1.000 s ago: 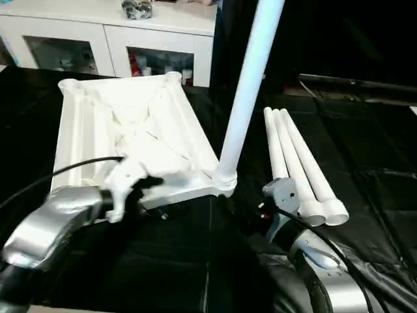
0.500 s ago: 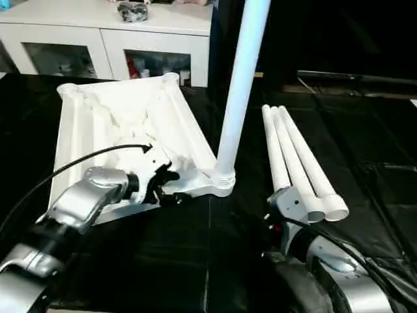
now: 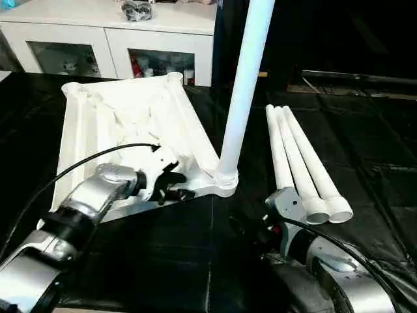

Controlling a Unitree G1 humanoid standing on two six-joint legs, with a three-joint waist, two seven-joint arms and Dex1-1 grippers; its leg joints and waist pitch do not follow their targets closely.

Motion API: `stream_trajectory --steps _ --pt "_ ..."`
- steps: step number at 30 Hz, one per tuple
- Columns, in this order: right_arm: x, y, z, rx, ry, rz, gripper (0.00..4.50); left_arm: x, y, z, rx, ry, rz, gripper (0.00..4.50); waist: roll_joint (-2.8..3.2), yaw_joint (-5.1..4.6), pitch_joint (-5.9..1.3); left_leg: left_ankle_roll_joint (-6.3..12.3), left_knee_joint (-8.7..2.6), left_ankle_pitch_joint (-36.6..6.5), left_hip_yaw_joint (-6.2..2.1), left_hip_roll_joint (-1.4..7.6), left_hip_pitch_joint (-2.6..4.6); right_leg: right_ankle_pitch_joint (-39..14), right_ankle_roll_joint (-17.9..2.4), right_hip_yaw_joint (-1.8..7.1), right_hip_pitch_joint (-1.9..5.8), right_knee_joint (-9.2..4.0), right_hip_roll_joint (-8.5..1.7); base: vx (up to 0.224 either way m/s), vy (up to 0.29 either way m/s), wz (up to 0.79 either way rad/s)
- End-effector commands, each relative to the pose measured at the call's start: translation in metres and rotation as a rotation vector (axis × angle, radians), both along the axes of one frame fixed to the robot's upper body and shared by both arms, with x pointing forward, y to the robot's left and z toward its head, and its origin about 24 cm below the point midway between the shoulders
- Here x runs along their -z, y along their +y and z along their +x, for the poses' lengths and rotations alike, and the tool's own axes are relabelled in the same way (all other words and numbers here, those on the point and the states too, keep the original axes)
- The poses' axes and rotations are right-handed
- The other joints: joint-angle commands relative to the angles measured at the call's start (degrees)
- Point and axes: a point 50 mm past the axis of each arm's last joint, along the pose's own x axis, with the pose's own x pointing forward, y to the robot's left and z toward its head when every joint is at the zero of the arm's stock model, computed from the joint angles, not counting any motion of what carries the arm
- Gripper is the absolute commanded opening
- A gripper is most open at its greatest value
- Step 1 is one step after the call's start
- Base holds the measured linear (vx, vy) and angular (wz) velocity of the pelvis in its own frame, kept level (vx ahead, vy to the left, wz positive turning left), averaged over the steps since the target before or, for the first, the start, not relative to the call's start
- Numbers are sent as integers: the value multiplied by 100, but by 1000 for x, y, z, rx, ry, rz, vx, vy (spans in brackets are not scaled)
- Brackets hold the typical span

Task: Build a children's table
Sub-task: Rotate leg to tighten

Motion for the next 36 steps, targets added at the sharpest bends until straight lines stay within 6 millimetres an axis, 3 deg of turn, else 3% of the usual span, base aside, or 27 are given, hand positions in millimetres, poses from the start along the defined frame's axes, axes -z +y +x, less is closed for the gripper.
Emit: stream_trajectory --steps 1,7,14,24,36 --pt "-1 -3 -1 31 4 -16 450 -3 -2 3 20 -18 18 222 15 -13 -331 443 -364 -439 -207 452 7 -640 -843 440 256 -473 -795 0 0 0" --pt "0 -4 0 75 0 -50 450 -2 -3 2 72 -15 39 164 29 -17 -313 398 -369 -510 -194 420 12 -1014 -750 436 248 -511 -780 0 0 0" --pt "0 2 -4 30 43 -13 450 0 -1 2 84 -1 53 103 56 -13 -323 461 -364 -457 -201 429 -3 -907 -759 432 251 -500 -784 0 0 0" --pt "0 3 -3 19 28 -20 450 1 0 2 84 4 62 8 66 -20 -305 405 -382 -601 -201 427 9 -1317 -659 428 229 -551 -783 0 0 0" --pt "0 3 -3 19 28 -20 450 1 0 2 84 4 62 3 68 -32 -296 392 -391 -651 -203 432 12 -1378 -670 431 220 -564 -789 0 0 0"
